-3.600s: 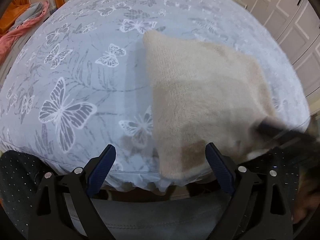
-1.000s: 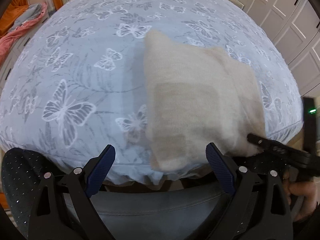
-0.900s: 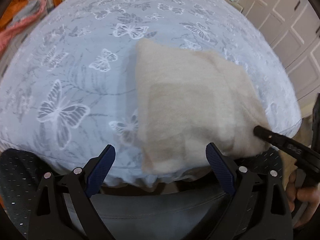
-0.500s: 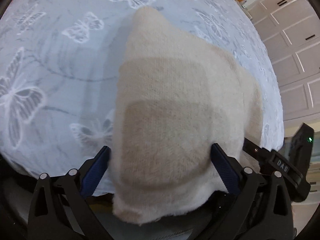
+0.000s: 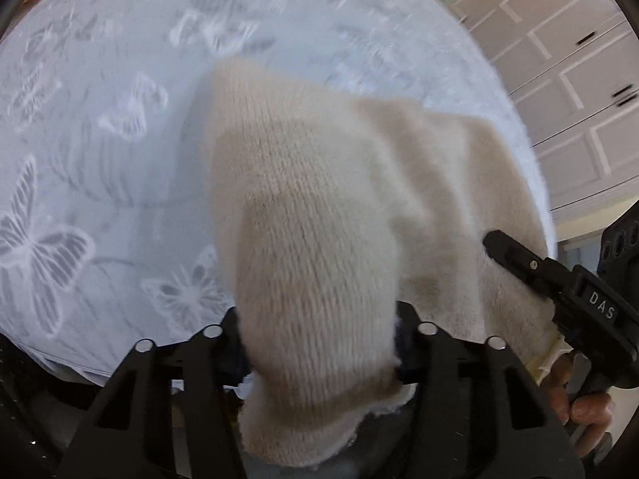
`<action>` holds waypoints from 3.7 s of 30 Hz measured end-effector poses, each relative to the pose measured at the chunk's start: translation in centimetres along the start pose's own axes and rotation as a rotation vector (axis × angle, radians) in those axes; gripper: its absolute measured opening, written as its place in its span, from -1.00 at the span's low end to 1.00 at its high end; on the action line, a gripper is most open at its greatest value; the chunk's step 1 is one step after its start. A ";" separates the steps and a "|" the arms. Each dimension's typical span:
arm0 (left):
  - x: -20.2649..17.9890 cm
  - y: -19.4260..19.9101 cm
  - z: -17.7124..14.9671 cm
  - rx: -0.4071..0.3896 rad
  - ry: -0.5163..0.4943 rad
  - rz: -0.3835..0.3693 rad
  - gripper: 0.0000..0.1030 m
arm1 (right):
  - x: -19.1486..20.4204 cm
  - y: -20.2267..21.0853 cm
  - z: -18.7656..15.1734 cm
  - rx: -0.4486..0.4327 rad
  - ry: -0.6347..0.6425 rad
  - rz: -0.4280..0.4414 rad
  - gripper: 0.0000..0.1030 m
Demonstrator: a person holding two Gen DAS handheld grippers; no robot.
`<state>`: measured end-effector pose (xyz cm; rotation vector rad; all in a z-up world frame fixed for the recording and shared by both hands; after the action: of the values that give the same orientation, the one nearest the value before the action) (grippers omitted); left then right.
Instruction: Fold small clothes
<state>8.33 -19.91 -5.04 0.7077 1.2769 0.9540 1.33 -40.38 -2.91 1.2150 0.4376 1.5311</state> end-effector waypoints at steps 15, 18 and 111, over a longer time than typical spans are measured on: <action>5.7 13.3 7.2 -0.233 -0.149 0.001 0.30 | 12.6 5.7 5.5 -0.284 0.192 0.128 -0.07; 10.7 8.8 6.7 -0.211 -0.113 0.207 0.16 | 8.5 -1.8 3.5 -0.138 0.179 -0.081 -0.12; 15.6 4.2 -4.2 -0.470 -0.027 0.434 0.68 | 11.4 -8.4 -10.0 -0.130 0.361 -0.454 0.35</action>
<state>3.72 -4.47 -9.31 0.6288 0.8352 1.5300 -1.79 -24.25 -8.45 0.6751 0.7808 1.3528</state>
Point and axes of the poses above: each gripper's, at about its wrist camera, not at the fingertips, and y roughly against the way its jaws point, x to its left, z to its top, the point moved 8 cm from there along -y, roughly the way its jaws point, and after that the axes turned 15 degrees about y, right-handed, at the moved point
